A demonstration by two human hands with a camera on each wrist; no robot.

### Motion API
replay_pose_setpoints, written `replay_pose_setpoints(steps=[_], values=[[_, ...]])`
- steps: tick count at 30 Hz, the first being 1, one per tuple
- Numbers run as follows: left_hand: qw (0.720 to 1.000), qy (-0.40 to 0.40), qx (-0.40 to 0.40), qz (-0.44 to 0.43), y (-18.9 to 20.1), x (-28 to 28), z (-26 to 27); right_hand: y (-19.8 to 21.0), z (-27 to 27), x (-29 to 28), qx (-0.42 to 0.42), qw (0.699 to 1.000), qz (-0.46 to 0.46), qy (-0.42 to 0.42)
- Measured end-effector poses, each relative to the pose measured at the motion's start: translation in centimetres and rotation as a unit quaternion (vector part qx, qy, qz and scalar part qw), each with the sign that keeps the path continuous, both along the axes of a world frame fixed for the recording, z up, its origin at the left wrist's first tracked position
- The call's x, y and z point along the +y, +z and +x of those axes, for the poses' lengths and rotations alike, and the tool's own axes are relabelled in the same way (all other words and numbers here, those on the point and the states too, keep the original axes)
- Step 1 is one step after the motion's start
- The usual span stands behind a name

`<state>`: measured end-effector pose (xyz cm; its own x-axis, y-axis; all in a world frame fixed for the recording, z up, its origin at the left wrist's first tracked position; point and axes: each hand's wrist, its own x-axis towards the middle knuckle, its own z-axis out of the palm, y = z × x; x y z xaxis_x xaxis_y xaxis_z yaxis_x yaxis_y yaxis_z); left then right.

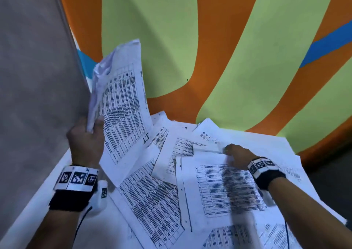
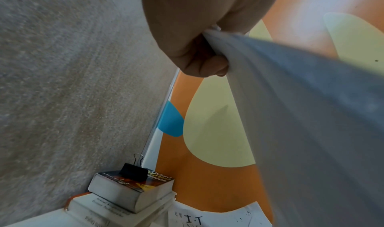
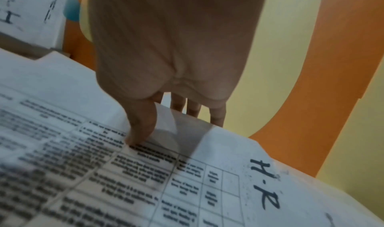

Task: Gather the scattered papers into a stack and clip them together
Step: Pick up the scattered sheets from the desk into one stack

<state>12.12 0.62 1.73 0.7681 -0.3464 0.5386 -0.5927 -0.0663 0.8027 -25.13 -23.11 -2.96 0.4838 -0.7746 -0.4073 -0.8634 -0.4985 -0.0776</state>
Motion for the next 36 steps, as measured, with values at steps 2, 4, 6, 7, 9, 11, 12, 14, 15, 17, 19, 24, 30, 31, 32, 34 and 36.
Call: replay_pose_setpoints(steps=[2, 4, 6, 7, 9, 11, 12, 14, 15, 17, 19, 24, 30, 31, 32, 34, 36], values=[[0.999, -0.014, -0.030, -0.003, 0.1, 0.1, -0.4, -0.9, 0.0, -0.2, 0.002, 1.000, -0.004, -0.002], [0.999, -0.025, -0.034, -0.004, 0.2, 0.1, -0.7, -1.4, -0.2, -0.3, 0.023, 0.999, -0.020, 0.023], [0.999, -0.029, -0.023, 0.002, 0.2, 0.0, -1.0, -1.8, -0.4, -0.5, 0.031, 0.997, -0.047, 0.059], [0.999, -0.028, -0.022, 0.004, 0.3, -0.1, -1.2, -1.8, -0.5, -0.5, 0.025, 0.996, -0.048, 0.066], [0.999, -0.027, -0.027, 0.012, 0.4, -0.5, -1.7, -1.8, -0.3, -0.6, 0.010, 0.996, -0.042, 0.072], [0.999, -0.039, -0.035, 0.016, 0.6, -1.0, -2.2, -1.7, 0.5, -0.7, 0.001, 0.996, -0.030, 0.090], [0.998, -0.046, -0.048, 0.015, 0.7, -1.2, -2.4, -1.7, 1.0, -0.8, 0.000, 0.994, -0.028, 0.103], [0.994, -0.057, -0.087, 0.017, 1.0, -1.5, -3.0, -1.8, 2.0, -1.1, 0.006, 0.992, -0.030, 0.123], [0.993, -0.057, -0.101, 0.022, 1.1, -1.7, -3.3, -2.0, 2.3, -1.1, 0.011, 0.992, -0.033, 0.125], [0.992, -0.052, -0.110, 0.028, 1.3, -1.9, -3.6, -2.2, 3.0, -1.3, 0.040, 0.989, -0.050, 0.135], [0.992, -0.055, -0.112, 0.025, 1.4, -2.0, -4.0, -2.1, 3.4, -1.2, 0.061, 0.985, -0.058, 0.148], [0.992, -0.071, -0.099, 0.036, 0.9, -2.2, -4.0, -2.8, 3.1, -1.5, -0.024, 0.997, -0.014, 0.074], [0.995, -0.061, -0.059, 0.042, 1.0, -2.3, -4.6, -2.8, 2.7, -0.8, -0.031, 0.994, 0.002, 0.109], [0.996, -0.059, -0.050, 0.043, 1.0, -2.3, -4.8, -3.0, 2.8, -0.6, -0.040, 0.993, 0.003, 0.111], [0.996, -0.059, -0.041, 0.044, 0.9, -2.3, -5.0, -3.1, 2.8, -0.5, -0.052, 0.993, 0.007, 0.105], [0.997, -0.059, -0.032, 0.047, 0.8, -2.3, -5.3, -3.4, 3.1, -0.4, -0.059, 0.991, 0.025, 0.114], [0.997, -0.058, -0.026, 0.050, 0.7, -2.2, -5.6, -3.3, 3.7, -0.4, -0.063, 0.989, 0.043, 0.129]])
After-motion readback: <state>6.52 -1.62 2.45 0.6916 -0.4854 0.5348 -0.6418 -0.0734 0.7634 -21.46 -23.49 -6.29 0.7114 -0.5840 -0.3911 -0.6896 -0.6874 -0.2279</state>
